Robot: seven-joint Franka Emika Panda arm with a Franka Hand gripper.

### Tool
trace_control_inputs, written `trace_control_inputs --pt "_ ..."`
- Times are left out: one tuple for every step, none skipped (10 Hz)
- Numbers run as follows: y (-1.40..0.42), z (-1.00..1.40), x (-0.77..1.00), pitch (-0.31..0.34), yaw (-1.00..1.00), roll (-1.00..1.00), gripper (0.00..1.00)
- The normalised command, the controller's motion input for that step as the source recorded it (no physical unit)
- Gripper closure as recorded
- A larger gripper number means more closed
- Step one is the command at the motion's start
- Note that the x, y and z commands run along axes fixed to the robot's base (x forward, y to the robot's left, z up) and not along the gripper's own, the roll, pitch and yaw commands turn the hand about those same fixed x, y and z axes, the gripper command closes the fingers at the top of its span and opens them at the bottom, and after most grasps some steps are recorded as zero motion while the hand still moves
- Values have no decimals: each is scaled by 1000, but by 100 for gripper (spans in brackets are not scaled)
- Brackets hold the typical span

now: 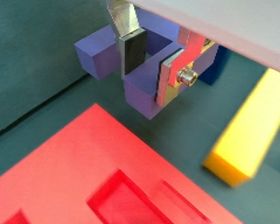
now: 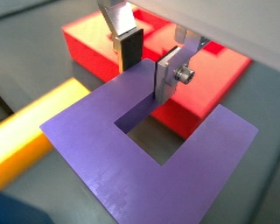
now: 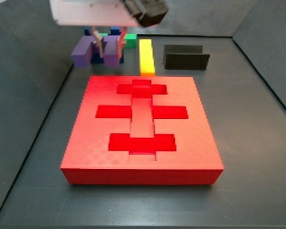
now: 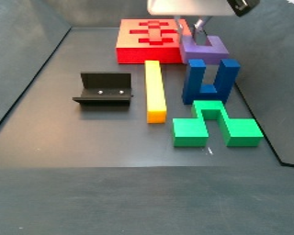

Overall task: Pick up the purple object. Move up. Place the purple object on the fixture. Regrasp the purple object. Move to above the board. Insert the purple object.
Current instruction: Place the purple object on the fixture.

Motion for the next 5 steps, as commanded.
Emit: trace_control_inputs --pt "-120 769 563 0 0 -214 100" --pt "-169 831 600 0 0 -134 100" --pt "-157 817 580 26 0 -83 100" --pt "-134 854 703 180 0 0 100" --pt "-103 877 740 243 0 0 100"
